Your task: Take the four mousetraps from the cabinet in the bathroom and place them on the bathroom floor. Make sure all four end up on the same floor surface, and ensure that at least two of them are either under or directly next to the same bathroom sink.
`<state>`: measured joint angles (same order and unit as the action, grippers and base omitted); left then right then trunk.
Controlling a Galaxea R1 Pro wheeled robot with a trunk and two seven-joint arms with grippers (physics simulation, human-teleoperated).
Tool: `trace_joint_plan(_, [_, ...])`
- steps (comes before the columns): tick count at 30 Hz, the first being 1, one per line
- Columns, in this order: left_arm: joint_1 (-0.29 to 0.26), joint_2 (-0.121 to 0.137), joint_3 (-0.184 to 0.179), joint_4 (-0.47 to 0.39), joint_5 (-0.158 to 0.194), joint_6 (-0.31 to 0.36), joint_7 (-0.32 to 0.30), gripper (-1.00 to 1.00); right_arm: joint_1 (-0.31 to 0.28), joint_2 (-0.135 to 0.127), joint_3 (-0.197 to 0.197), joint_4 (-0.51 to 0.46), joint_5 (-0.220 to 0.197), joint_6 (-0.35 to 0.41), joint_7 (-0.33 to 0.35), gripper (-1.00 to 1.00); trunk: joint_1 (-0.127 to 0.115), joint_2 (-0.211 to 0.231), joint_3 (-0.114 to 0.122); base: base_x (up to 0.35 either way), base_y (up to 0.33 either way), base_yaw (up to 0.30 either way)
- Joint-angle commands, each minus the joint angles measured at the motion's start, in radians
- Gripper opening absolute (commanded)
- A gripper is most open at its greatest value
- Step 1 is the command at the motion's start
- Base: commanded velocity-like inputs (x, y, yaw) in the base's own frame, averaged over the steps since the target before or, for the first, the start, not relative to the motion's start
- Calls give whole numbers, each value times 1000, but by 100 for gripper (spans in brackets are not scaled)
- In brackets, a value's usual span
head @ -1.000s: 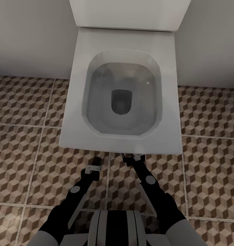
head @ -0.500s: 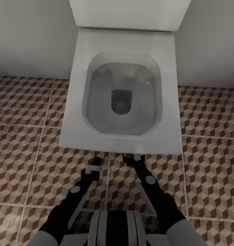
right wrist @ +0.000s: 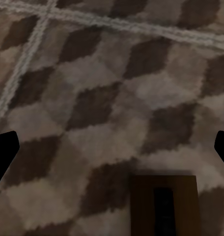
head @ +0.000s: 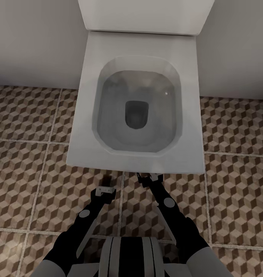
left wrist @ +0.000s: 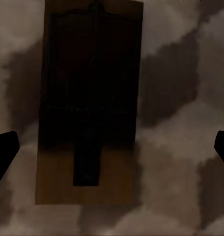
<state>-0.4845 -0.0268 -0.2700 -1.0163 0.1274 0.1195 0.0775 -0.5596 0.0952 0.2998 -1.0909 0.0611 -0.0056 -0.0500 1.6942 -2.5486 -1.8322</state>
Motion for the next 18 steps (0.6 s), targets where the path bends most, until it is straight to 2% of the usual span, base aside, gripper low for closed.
trace_joint_plan(1, [0, 1, -3, -2, 11, 5, 7, 100, 0, 0, 2, 0, 6, -1, -5, 100, 0, 0, 0, 0, 0, 0])
trace_joint_plan(18, [0, 1, -3, -6, 11, 5, 7, 100, 0, 0, 1, 0, 6, -1, -5, 100, 0, 0, 0, 0, 0, 0])
